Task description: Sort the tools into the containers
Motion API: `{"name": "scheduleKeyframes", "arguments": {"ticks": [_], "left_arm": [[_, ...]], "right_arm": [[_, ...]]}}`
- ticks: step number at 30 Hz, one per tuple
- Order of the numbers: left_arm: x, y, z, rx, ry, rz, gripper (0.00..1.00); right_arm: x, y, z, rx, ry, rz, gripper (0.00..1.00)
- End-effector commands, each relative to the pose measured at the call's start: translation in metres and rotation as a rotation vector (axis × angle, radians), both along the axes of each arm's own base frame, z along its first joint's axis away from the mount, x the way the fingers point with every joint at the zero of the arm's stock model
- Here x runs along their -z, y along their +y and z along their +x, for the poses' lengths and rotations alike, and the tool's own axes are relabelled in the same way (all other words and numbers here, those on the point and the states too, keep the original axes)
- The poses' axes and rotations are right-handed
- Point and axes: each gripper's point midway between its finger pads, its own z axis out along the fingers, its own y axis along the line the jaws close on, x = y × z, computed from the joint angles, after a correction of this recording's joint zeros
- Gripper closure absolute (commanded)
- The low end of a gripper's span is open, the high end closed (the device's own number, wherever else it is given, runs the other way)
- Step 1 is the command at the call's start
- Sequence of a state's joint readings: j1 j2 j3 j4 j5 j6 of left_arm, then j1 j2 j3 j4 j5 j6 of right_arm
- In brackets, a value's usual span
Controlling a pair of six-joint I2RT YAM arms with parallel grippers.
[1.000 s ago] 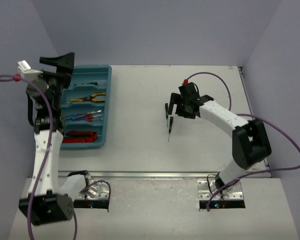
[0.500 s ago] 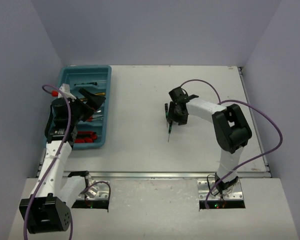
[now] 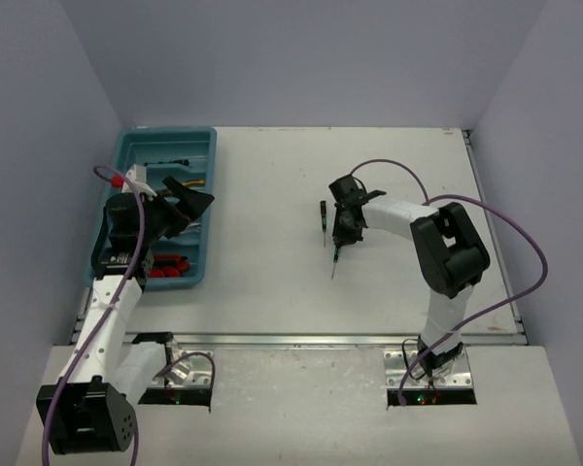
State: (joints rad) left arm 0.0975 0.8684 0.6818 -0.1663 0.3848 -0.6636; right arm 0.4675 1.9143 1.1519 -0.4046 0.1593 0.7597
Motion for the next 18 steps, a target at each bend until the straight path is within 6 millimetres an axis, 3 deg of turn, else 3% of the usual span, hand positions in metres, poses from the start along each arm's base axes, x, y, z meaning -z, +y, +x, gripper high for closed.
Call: {"name": "scheduleKeyframes", "arguments": {"ticks": [1, 3, 5, 8, 11, 14, 18], "left_arm": [[-0.012, -0.038, -0.002, 0.102, -0.082, -0.038, 0.0], [-0.008, -0.054, -0.003, 0.14, -0.075, -0.051, 0.0], [-0.011, -0.073, -0.002, 0.198, -0.1, -0.068, 0.0], [-0.016, -0.118, -0.018, 0.405, -0.182, -0.156, 0.0], [-0.03, -0.164, -0.044, 0.629, -0.276, -0.231, 0.0], [-0.043, -0.204, -0.069, 0.785, -0.375, -0.258, 0.0], [-0.056, -0.239, -0.092, 0.855, -0.474, -0.264, 0.02]], "right_arm": [[-0.011, -0.013, -0.024, -0.031, -0.022, -0.007, 0.97], [-0.025, -0.009, -0.028, -0.081, -0.072, 0.033, 1.0], [-0.058, 0.002, -0.021, -0.173, -0.2, 0.105, 1.0], [-0.106, 0.052, -0.064, -0.559, -0.365, 0.424, 1.0], [-0.164, 0.078, -0.098, -0.843, -0.559, 0.618, 1.0], [-0.194, 0.086, -0.142, -1.039, -0.632, 0.786, 1.0], [-0.213, 0.089, -0.159, -1.096, -0.648, 0.878, 1.0]]}}
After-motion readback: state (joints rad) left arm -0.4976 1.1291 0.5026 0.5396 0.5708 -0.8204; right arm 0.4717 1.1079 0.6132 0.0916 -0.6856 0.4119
